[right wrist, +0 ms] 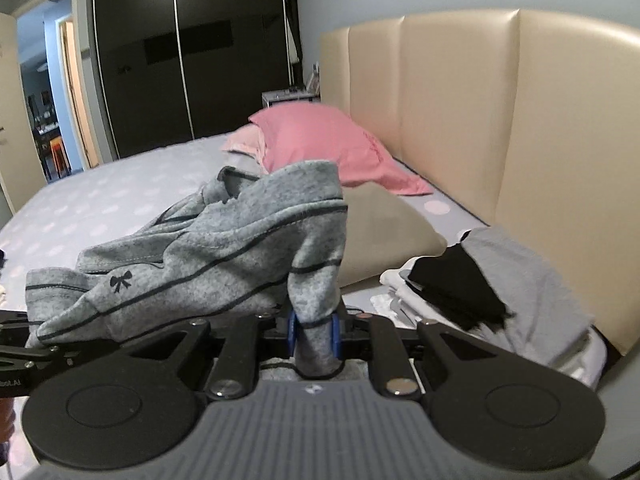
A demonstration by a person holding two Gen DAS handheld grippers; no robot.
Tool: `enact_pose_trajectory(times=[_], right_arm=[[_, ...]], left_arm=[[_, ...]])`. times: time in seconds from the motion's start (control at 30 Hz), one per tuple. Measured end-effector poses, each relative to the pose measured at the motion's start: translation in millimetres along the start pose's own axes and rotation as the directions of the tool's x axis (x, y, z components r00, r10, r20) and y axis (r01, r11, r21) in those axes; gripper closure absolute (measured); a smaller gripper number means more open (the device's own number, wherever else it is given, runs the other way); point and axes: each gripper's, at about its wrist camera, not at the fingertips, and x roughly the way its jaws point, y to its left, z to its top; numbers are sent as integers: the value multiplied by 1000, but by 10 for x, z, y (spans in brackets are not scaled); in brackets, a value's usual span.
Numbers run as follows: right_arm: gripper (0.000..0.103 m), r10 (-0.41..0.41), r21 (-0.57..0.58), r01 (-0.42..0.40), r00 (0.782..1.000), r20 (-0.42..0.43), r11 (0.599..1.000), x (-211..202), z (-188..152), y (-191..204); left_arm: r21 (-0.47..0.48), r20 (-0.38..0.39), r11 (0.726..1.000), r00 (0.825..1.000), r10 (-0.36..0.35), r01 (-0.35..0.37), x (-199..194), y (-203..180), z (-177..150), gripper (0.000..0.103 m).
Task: Fold clothes
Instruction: 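Lift the folded grey top with both grippers toward the clothes stacks, then lower the grey top beside the clothes stack and open both grippers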
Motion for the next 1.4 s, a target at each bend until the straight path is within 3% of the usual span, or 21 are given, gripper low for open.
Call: enact_pose_trajectory(times=[0.1,0.2,0.43,0.73,0.83,0.93,1.0,1.03,1.23,1.4], right_arm=[[85,1,6,-1,1000,-15,1000,406,91,5],[86,4,27,-3,999,-35,1000,761,142,-52],[90,-5,75,16,990,-142,997,1576,29,-127],[90,-69,100,95,968,-242,990,2070,-156,-178],[88,-95,97,126,957,-275,987,2217,-209,-183],[77,-118,121,153,958,-260,981,2160,-165,-214],[70,-133,143,168,964,-230,975,2013,-97,-235],[66,-142,150,177,966,-215,973,1926,-65,-245],[67,-153,139,176,975,-163,974,1283,-13,-265],[73,-98,116,118,981,-169,986,851,-255,-221]], left_arm=[[10,-39,1000,999,4,-4,257,212,83,82],[-37,-82,999,997,-6,2,499,495,107,81],[-143,-147,990,989,-12,-10,869,936,-143,81],[-315,-142,948,986,-85,37,1055,1340,-397,79],[-286,-155,958,985,-78,31,1068,1310,-305,77],[-253,-166,968,985,-45,2,956,1221,-199,71],[-203,-160,978,987,21,-53,830,1147,-142,55],[-183,-153,980,987,51,-79,767,1121,-116,55],[-139,-54,966,975,214,-220,298,961,-5,55],[-59,-43,985,987,157,-160,204,634,-34,57]])
